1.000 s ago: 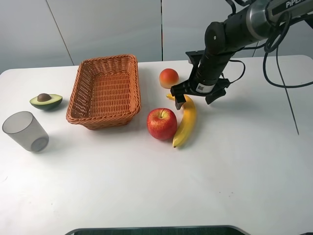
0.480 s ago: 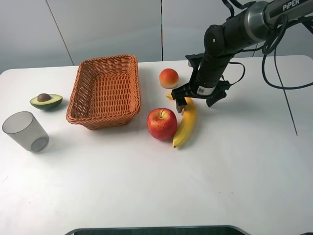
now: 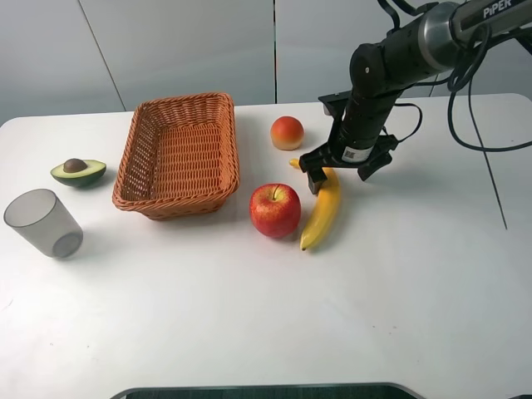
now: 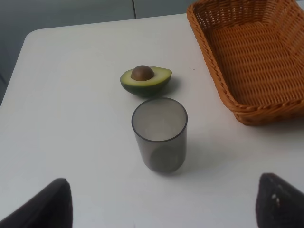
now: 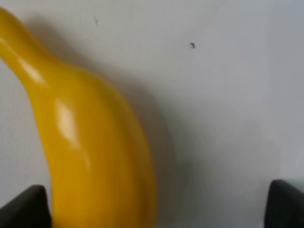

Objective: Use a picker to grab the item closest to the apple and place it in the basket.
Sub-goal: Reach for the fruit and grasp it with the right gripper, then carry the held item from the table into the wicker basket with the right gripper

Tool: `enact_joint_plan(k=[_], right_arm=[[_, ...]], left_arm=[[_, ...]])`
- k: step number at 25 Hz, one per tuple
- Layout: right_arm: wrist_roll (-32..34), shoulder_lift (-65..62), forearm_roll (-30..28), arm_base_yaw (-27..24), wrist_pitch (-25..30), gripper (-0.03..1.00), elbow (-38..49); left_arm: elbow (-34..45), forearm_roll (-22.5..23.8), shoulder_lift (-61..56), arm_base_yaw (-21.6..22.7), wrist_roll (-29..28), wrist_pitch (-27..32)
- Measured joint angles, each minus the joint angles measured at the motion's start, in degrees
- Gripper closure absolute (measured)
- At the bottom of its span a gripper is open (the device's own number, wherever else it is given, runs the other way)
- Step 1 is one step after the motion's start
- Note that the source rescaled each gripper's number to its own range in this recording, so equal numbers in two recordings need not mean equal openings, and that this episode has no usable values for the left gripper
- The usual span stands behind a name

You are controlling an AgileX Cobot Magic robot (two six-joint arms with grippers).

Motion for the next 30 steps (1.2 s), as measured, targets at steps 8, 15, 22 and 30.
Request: enact_joint_plan(k=[8,15,22,30], right_arm=[[-0.14,0.0,0.0,-0.26,0.51,0.97,0.0],[-0.18,0.0,0.0,-0.26,0.51,0.97,0.0],[-0.27,0.0,0.0,-0.26,0.72,0.97,0.0],[-0.27,0.0,0.0,-0.26,1.09,0.97,0.0]], left_arm=[[0.0,0.0,0.0,0.0,0.0,0.0],[0.0,0.0,0.0,0.0,0.0,0.0],[0.0,0.0,0.0,0.0,0.0,0.0],[0.0,0.0,0.0,0.0,0.12,0.0]])
